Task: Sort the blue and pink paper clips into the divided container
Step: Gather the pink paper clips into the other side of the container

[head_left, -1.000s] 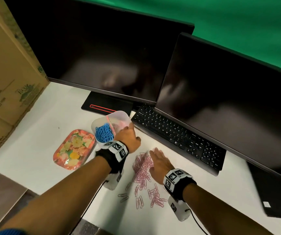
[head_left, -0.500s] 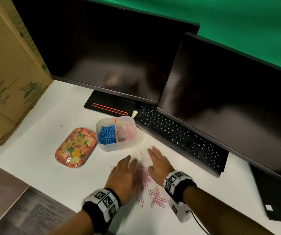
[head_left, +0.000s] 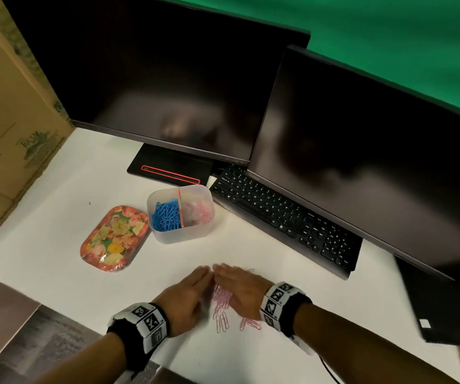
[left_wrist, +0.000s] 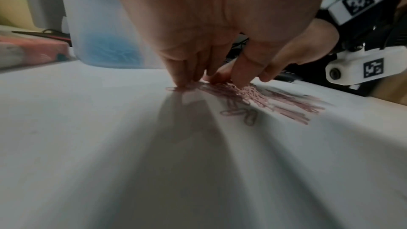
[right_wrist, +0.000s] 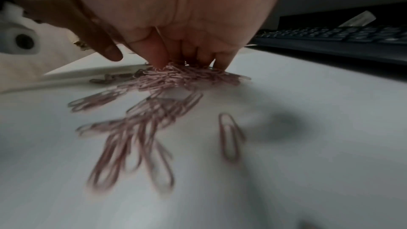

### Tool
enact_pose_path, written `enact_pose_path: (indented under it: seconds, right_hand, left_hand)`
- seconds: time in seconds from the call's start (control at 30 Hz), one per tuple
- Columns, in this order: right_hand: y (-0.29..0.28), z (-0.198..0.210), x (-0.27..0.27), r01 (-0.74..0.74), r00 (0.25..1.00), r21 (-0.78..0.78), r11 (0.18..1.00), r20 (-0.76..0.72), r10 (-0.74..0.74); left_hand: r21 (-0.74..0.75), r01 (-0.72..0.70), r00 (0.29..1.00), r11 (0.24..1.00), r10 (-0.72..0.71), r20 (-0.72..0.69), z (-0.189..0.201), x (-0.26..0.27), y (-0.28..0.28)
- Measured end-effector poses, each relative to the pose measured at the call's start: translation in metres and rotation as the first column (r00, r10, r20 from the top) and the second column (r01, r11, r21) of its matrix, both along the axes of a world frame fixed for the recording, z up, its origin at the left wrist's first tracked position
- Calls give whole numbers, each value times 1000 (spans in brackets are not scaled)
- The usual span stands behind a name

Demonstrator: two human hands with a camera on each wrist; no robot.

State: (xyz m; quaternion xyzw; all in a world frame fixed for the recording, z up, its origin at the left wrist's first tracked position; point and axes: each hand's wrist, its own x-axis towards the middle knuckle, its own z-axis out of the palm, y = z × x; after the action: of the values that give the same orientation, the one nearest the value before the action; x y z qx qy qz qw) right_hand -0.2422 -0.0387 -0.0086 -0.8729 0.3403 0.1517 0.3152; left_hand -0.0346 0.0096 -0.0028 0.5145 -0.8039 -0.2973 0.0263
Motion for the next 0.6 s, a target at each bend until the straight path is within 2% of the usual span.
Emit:
enact_pose_path:
  seconds: [0.07, 0.1, 0.17, 0.23, 0.3, 0.4, 0.6]
  right_hand:
    - [9, 3, -14, 63, 998, 9, 998, 19, -63]
    - [13, 5, -20, 123, 992, -14, 992, 26, -123]
    - [18, 11, -30, 284, 958, -97, 954, 2, -285]
    - [24, 14, -40, 418, 900, -182, 890, -52, -433]
    - [30, 12, -47, 489, 849, -187, 852, -124, -514]
    - [33, 5, -43, 548, 815, -98, 831, -161, -556]
    - [16, 2, -14, 555, 830, 44, 831, -99, -549]
  left_hand:
    - [112, -10, 999, 994, 15, -38, -2, 5, 8]
    - [72, -57, 998, 996, 59, -32, -4, 8, 9]
    - [4, -173, 981, 985, 172, 90, -4, 16, 12]
    - [72, -270, 942, 960, 249, 225, -1, 20, 11]
    - [159, -299, 930, 941, 251, 269, -4, 18, 13]
    - [195, -263, 950, 945, 219, 222, -8, 2, 12]
    - [234, -260, 966, 937, 252, 62, -8, -35, -10]
